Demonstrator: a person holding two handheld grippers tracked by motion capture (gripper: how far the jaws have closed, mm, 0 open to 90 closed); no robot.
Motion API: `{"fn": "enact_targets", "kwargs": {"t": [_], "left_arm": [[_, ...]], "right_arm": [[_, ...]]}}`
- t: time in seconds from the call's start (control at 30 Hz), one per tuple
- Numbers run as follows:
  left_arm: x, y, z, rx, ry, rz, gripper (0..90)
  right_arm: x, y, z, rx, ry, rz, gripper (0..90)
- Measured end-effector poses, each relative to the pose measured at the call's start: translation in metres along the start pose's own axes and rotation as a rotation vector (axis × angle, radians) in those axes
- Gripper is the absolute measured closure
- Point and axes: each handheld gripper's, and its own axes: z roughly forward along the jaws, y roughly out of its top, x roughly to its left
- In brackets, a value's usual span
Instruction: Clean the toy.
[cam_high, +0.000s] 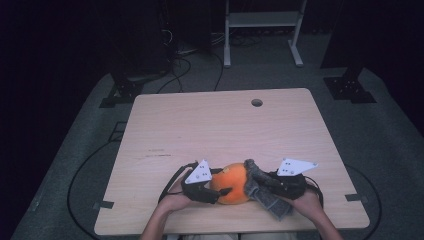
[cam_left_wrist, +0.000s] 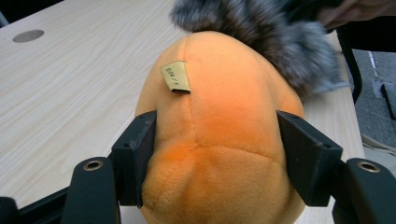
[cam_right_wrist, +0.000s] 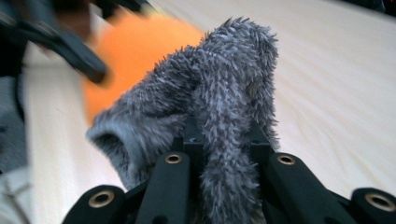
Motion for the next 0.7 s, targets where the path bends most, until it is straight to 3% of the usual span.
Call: {"fn": "enact_targets", "kwargs": {"t": [0.1, 0.2, 0.27, 0.37, 0.43, 0.47, 0.6, 0.63, 0.7], "left_arm": [[-0.001, 0.001, 0.000, 0.007, -0.002, 0.012, 33.9], [-0.002, 0.000, 0.000, 0.000, -0.009, 0.020, 33.8], [-0.002, -0.001, -0.001, -0.003, -0.008, 0.017, 33.6], [-0.002, -0.001, -0.001, -0.003, -0.012, 0.021, 33.3], [-0.002, -0.001, -0.001, -0.005, -0.018, 0.027, 33.1], [-0.003, -0.001, -0.001, -0.007, -0.021, 0.028, 33.0], [-0.006, -0.002, 0.000, -0.010, -0.049, 0.054, 32.8], [-0.007, -0.002, 0.000, -0.007, -0.051, 0.060, 32.7], [-0.007, -0.002, 0.000, -0.003, -0.057, 0.068, 32.5]], "right_arm": [[-0.008, -0.003, -0.004, 0.031, -0.040, 0.034, 76.0], [-0.003, 0.004, -0.008, -0.034, -0.006, 0.034, 76.0], [-0.001, 0.005, -0.003, -0.017, -0.009, 0.019, 76.0], [-0.010, -0.008, 0.003, -0.002, 0.002, 0.093, 76.0], [-0.015, -0.014, 0.003, 0.056, -0.033, 0.102, 76.1], [-0.017, -0.015, 0.001, 0.052, -0.029, 0.118, 76.1], [-0.018, -0.004, -0.006, -0.055, 0.001, 0.154, 76.1], [-0.018, -0.002, -0.004, -0.059, 0.008, 0.153, 76.1], [-0.017, -0.005, 0.003, -0.015, 0.012, 0.142, 76.1]]}}
